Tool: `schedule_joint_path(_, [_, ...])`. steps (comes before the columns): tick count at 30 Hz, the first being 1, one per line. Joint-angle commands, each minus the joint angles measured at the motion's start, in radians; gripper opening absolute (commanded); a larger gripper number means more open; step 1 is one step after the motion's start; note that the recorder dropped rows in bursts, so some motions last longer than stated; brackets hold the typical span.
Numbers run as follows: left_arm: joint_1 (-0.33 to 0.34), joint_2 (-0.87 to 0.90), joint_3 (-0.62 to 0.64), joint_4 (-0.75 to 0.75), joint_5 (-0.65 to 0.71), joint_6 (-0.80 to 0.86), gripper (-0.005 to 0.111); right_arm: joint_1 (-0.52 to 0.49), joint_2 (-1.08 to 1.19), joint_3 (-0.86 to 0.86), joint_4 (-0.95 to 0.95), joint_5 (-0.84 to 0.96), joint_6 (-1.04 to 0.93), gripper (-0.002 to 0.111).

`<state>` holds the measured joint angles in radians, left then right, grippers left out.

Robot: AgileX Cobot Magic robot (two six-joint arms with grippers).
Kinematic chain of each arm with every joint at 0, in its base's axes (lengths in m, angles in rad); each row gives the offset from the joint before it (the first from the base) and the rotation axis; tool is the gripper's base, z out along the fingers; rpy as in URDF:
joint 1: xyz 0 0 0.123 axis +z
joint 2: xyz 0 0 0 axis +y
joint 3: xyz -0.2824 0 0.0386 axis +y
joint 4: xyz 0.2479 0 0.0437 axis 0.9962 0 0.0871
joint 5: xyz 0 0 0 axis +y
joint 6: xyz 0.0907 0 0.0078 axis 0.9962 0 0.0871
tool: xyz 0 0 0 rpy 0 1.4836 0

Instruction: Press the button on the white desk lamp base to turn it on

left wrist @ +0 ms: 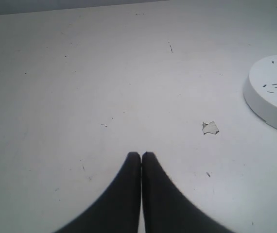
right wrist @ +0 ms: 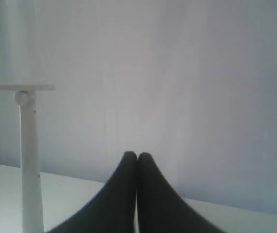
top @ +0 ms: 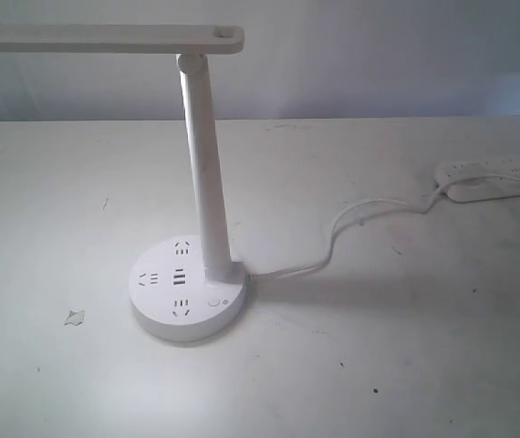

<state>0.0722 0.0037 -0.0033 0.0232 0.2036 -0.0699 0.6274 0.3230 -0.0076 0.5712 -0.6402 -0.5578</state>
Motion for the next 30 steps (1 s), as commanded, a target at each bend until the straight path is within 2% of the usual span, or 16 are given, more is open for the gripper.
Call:
schedule_joint_path(1, [-0.005,-0.004,0.003,-0.001,-0.002,0.0,0.0,0.0,-0.16,0.008,-0.004,0.11,-0.045,0.0])
schedule_joint_path(5, [-0.005,-0.004,0.003,-0.001,-0.002,0.0,0.0,0.0,-0.323,0.008,-0.004,0.15,-0.045,0.0])
schedule_joint_path(8, [-0.005,-0.004,0.003,0.005,-0.002,0.0,0.0,0.002,-0.323,0.008,-0.045,0.098,-0.031,0.0])
schedule_joint_path(17, [-0.005,-0.004,0.003,0.008,-0.002,0.0,0.0,0.002,-0.323,0.008,-0.033,0.41,-0.021,0.0])
schedule_joint_path(25, [-0.005,-0.004,0.003,0.008,-0.002,0.0,0.0,-0.005,-0.323,0.008,-0.033,0.406,-0.021,0.0])
schedule_joint_path(29, [-0.005,-0.004,0.003,0.008,-0.002,0.0,0.0,-0.285,-0.323,0.008,-0.033,0.424,-0.021,0.0])
schedule_joint_path(30, [-0.005,-0.004,0.003,0.008,-0.002,0.0,0.0,-0.395,-0.323,0.008,-0.033,0.426,-0.021,0.0])
